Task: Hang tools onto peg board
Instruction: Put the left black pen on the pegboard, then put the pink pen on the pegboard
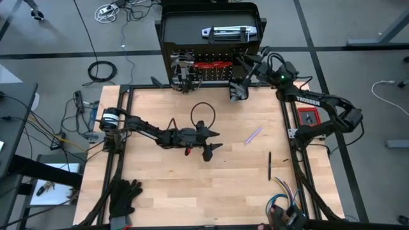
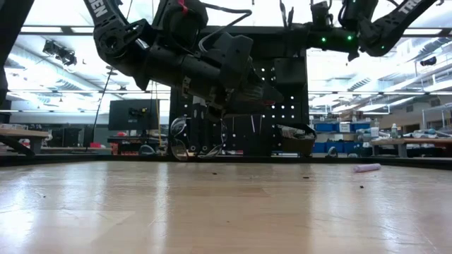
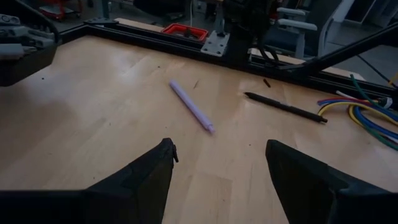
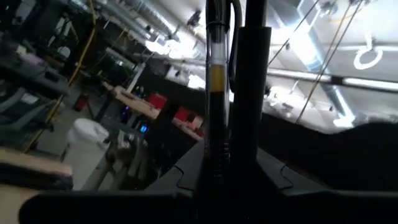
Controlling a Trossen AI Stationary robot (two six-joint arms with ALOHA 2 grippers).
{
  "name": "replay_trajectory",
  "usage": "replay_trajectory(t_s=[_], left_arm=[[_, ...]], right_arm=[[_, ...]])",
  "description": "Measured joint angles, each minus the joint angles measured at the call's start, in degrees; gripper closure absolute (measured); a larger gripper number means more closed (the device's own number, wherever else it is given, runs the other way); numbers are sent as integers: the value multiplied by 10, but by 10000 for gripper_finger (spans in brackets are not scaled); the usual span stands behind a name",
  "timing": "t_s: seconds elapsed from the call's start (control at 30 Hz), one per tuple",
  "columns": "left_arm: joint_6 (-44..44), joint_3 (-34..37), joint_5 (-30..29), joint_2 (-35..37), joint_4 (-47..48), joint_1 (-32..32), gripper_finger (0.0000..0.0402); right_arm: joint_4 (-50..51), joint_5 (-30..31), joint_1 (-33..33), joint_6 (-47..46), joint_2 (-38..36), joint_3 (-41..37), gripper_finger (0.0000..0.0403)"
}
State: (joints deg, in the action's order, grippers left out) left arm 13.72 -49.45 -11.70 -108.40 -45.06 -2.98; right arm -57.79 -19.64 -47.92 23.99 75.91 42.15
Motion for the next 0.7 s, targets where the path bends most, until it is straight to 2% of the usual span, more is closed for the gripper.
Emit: replay_trajectory(t_s=[0.4, 0.7], left_arm=[[0, 0, 5, 0, 3, 0, 149], [-3, 0, 5, 0, -1, 0, 149]], right_arm=[[85, -21, -22, 0, 0, 0, 312], [116, -6, -22, -3, -1, 0, 280]])
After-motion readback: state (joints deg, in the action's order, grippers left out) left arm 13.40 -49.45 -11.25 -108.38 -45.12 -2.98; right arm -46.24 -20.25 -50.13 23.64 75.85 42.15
